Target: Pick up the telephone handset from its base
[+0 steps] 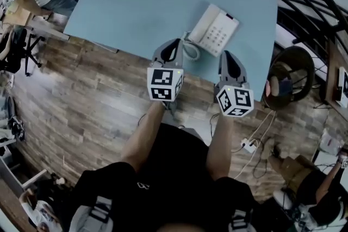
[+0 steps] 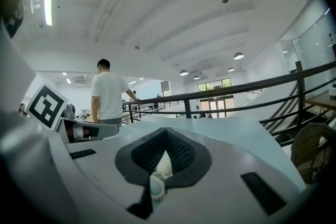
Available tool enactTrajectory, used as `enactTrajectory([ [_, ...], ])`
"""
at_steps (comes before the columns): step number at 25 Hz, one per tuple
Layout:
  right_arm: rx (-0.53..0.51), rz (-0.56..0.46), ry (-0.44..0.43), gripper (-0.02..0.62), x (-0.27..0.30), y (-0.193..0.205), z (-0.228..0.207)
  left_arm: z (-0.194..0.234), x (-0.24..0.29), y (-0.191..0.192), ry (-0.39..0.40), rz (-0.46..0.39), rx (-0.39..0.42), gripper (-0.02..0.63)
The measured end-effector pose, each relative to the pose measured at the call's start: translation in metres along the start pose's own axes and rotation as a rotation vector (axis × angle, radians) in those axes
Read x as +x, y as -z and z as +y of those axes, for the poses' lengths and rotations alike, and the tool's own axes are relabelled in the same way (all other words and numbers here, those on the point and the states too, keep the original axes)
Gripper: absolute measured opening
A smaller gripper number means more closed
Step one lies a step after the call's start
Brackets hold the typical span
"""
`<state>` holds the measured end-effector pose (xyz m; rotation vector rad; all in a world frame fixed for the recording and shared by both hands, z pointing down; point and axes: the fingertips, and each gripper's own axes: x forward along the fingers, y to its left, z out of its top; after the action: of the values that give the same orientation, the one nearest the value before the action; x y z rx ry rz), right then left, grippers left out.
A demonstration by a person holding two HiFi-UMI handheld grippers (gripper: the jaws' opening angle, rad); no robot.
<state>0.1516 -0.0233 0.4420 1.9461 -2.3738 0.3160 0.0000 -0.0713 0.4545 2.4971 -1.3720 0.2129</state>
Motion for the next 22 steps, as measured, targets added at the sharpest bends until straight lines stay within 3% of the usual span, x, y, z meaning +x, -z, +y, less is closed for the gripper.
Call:
enactTrajectory([
  [4, 0.012, 0.016, 0.013, -0.006, 0.034, 0.003, -0.004, 0.023, 0.033, -0.004, 0.008, 0.018, -0.004, -0.002],
  [10, 0.062, 0.073, 0.025, -0.006, 0.057, 0.016, -0.027, 0.014, 0.069, 0.001, 0.045, 0.06, -0.005, -0.002],
  [14, 0.166, 0.1, -0.026, -0.005, 0.074, 0.028, -0.037, 0.014, 0.084, 0.01, 0.032, 0.082, -0.02, -0.002],
  [19, 0.174, 0.167, -0.058, -0.003, 0.091, 0.047, -0.044, 0.014, 0.099, 0.027, 0.009, 0.115, -0.043, -0.002],
  [22, 0.184, 0.218, -0.064, 0.077, 0.104, 0.061, -0.049, 0.015, 0.105, 0.035, 0.001, 0.133, -0.054, -0.002],
])
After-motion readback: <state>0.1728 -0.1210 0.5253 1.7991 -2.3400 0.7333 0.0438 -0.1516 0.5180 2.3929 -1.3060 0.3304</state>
